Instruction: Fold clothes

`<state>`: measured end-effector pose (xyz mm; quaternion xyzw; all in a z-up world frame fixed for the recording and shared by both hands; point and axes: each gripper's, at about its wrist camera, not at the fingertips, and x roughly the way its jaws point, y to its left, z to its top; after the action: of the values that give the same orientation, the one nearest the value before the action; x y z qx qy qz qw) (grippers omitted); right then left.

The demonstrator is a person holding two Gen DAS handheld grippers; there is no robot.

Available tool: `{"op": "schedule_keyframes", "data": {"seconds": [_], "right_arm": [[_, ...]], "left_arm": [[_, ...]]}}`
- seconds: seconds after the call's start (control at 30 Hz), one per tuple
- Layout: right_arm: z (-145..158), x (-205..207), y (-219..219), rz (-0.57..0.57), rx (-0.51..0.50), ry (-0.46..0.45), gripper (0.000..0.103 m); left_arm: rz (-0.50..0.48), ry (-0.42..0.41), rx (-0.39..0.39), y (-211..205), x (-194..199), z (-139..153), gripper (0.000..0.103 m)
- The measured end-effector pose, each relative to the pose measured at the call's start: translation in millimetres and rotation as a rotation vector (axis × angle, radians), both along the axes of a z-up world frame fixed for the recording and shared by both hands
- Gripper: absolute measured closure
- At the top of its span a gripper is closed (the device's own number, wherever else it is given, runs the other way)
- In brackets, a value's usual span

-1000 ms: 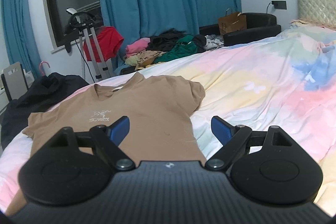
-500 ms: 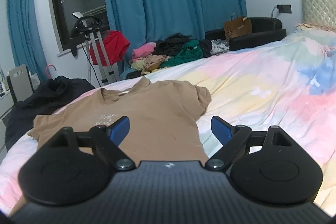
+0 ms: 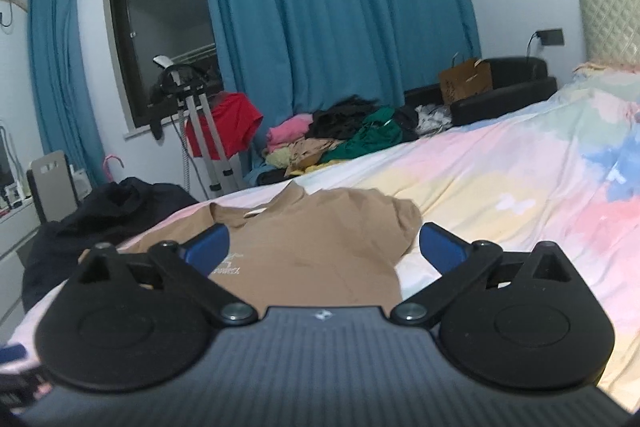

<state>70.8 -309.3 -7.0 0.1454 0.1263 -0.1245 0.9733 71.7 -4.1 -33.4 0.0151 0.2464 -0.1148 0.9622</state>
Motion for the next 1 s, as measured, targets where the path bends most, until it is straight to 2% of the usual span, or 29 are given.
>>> {"op": "schedule_keyframes", "data": {"seconds": [0.17,0.27,0.37,0.4,0.47,0.5,0.6,0.67,0.77,0.83,0.87,1.0], "right_arm": [[-5,19,-7,-0.005,0.045,0.021,0.000],[-6,41,-40,-0.010,0.209,-0.013,0.000],[-29,67,-100,-0.021,0.487,-0.023,0.001],[-41,76,-120,-0.025,0.578,-0.026,0.003],[-69,89,-157,-0.074,0.739,-0.032,0.015],[-81,94,-169,-0.100,0.801,-0.046,0.027],[-119,110,-196,-0.152,0.943,-0.065,0.028],[-138,125,-207,-0.180,0.954,-0.032,0.032],[-160,146,-222,-0.187,0.982,-0.020,0.044],[-173,160,-229,-0.159,1.019,-0.009,0.065],[-174,167,-228,-0.152,0.996,0.004,0.068],[-175,187,-221,-0.111,0.924,0.021,0.095]], "left_arm": [[0.024,0.054,-0.020,13,8,-21,0.006],[0.049,0.081,-0.051,20,10,-27,0.005],[0.072,0.099,-0.079,26,10,-31,0.005],[0.079,0.103,-0.085,27,11,-32,0.005],[0.088,0.109,-0.094,28,11,-35,0.005],[0.089,0.110,-0.095,28,12,-36,0.005],[0.095,0.110,-0.098,25,17,-40,0.005],[0.096,0.113,-0.101,22,22,-42,0.005],[0.099,0.122,-0.088,19,28,-48,0.005],[0.102,0.128,-0.080,16,32,-52,0.005],[0.103,0.131,-0.075,15,34,-54,0.005],[0.107,0.142,-0.058,11,42,-62,0.005]]}}
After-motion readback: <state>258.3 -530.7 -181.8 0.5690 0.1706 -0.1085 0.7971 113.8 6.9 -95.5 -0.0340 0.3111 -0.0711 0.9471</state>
